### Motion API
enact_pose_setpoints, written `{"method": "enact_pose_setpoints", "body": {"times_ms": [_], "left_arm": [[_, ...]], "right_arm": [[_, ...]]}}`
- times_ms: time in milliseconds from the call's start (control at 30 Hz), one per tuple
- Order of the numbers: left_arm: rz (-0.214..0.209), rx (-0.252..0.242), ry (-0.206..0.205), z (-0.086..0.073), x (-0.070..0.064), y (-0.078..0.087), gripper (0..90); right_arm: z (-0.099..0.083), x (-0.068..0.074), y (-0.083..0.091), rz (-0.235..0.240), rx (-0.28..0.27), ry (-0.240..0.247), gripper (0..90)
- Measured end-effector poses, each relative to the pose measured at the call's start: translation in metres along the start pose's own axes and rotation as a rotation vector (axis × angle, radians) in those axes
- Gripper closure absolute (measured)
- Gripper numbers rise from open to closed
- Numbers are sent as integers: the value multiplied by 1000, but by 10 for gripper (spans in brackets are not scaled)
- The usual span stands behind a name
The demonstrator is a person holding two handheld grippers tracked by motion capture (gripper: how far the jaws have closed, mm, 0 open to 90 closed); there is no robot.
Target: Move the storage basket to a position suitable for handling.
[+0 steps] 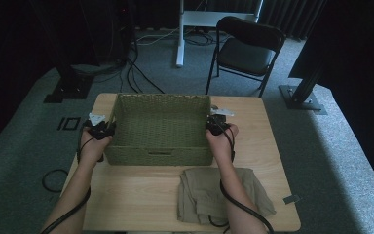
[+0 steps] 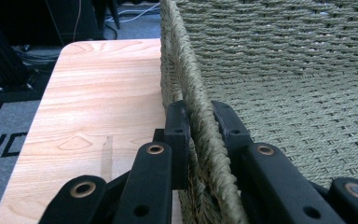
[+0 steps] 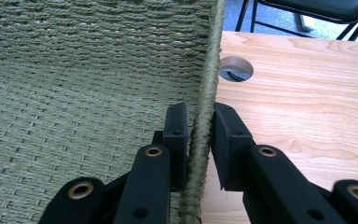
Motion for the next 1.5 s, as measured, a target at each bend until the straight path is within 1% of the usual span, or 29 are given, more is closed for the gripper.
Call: {"method": "enact_pose_setpoints", "body": {"times_ms": [100, 200, 367, 400, 433, 467, 500, 533, 567, 600, 633, 700, 733, 833, 933, 967, 1000, 1033, 1067, 1100, 1133, 1167, 1200, 1233, 1267, 1300, 1333, 1400, 1500], "left_arm": [[0, 1, -2, 0, -3, -1, 795], [3, 4, -11, 1, -9, -2, 795], [-4, 5, -5, 2, -16, -3, 795], [-7, 11, -6, 2, -19, -4, 796], [-7, 11, -6, 2, -19, -4, 796], [-7, 10, -5, 3, -22, -4, 797], [-10, 12, -7, 3, -24, -5, 797], [-10, 14, -11, 4, -28, -6, 797], [-10, 14, -11, 4, -28, -6, 797], [-10, 14, -19, 5, -34, -7, 797], [-10, 14, -19, 5, -34, -7, 797], [-15, 17, -17, 5, -39, -8, 798], [-15, 16, -17, 5, -43, -9, 797], [-24, 18, -6, 5, -46, -9, 798], [-26, 26, -11, 6, -53, -10, 800], [-26, 26, -11, 6, -53, -10, 801], [-25, 31, -14, 6, -56, -11, 802], [-25, 31, -14, 6, -56, -11, 802], [-28, 33, -13, 7, -60, -11, 802], [-28, 33, -13, 7, -60, -11, 802], [-32, 33, -12, 7, -65, -13, 801], [-32, 33, -12, 7, -65, -13, 802], [-36, 35, -12, 8, -69, -13, 802], [-36, 35, -12, 8, -69, -13, 801], [-34, 34, -13, 8, -71, -14, 802], [-39, 32, -7, 9, -76, -15, 801], [-39, 32, -7, 9, -76, -15, 801], [-43, 35, -8, 10, -82, -17, 801], [-44, 35, -12, 11, -86, -18, 801]], "right_arm": [[0, -3, 0, -3, 1, 2, 765], [0, -9, 2, -4, 4, 3, 765], [0, -15, 3, -1, 9, -2, 764], [0, -19, 4, -7, 13, 0, 765], [0, -19, 4, -7, 13, 0, 765], [0, -23, 5, -8, 13, -2, 765], [0, -23, 5, -8, 13, -2, 765], [-1, -27, 6, -11, 14, -6, 765], [-1, -27, 6, -11, 14, -6, 765], [-1, -33, 7, -11, 13, -9, 765], [-1, -33, 7, -11, 13, -9, 765], [-2, -37, 9, -13, 15, -12, 765], [-2, -42, 10, -12, 18, -18, 766], [-2, -46, 11, -16, 20, -18, 766], [-3, -52, 13, -18, 19, -13, 766], [-3, -52, 13, -18, 19, -13, 766], [-3, -55, 14, -20, 20, -16, 766], [-3, -55, 14, -20, 20, -16, 766], [-3, -59, 14, -20, 19, -18, 766], [-3, -59, 14, -20, 19, -18, 766], [-4, -64, 15, -20, 20, -21, 766], [-4, -64, 15, -20, 20, -21, 766], [-4, -68, 16, -21, 22, -23, 767], [-4, -68, 16, -21, 22, -23, 767], [-4, -72, 17, -23, 24, -26, 767], [-4, -74, 17, -23, 25, -31, 768], [-4, -74, 17, -23, 25, -31, 768], [-4, -80, 19, -25, 26, -39, 769], [-4, -84, 20, -27, 26, -38, 768]]}}
Point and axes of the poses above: each handheld gripper's, and its own axes: y roughly backward along the jaws, z roughly out of its top, x roughly to its left, the point moved 5 cm from there along -y, roughly forward along the jaws, and after that the axes turned 5 degrees about z, right-handed, at the moved point
